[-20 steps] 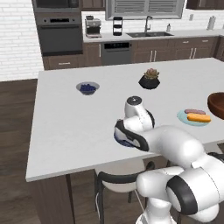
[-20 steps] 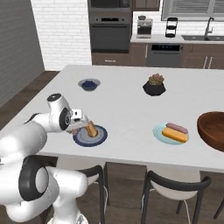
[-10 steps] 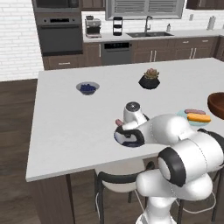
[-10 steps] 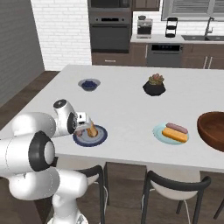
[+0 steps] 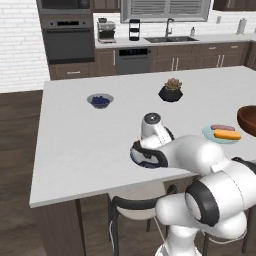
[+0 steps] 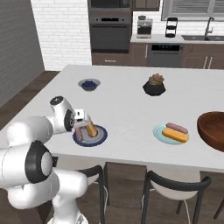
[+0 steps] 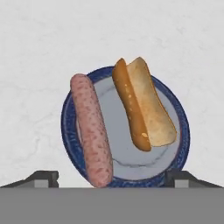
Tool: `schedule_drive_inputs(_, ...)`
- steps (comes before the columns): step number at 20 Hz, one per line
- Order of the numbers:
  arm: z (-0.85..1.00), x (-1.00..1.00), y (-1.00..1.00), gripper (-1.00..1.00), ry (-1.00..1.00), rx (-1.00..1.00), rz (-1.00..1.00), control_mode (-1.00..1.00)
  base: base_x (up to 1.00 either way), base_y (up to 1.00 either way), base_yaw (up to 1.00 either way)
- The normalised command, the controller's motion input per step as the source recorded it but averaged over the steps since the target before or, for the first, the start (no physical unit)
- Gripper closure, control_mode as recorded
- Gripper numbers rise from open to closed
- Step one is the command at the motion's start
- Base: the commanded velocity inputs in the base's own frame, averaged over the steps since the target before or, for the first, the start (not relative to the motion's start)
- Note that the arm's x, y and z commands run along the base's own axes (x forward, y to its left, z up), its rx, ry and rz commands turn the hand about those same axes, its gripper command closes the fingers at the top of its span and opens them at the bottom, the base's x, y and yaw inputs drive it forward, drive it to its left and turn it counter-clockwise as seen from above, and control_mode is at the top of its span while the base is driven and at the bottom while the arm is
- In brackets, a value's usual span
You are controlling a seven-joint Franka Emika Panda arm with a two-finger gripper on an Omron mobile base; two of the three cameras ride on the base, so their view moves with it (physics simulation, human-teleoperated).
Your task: Place one bun and one sausage from the bowl on each plate.
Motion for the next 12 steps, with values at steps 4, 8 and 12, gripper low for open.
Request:
schedule_drive_inputs(4, 1.00, -1.00, 0.00, -1.00, -0.51, 0.00, 0.00, -1.00, 0.00, 0.00, 0.00)
schedule_drive_inputs(8, 1.00, -1.00, -0.19, -1.00, -0.53, 0.05, -0.02, -1.00, 0.00, 0.00, 0.00)
schedule_drive_inputs(12, 1.00, -1.00, -0.88, -1.00, -0.53, 0.23, -0.07, -1.00, 0.00, 0.00, 0.00)
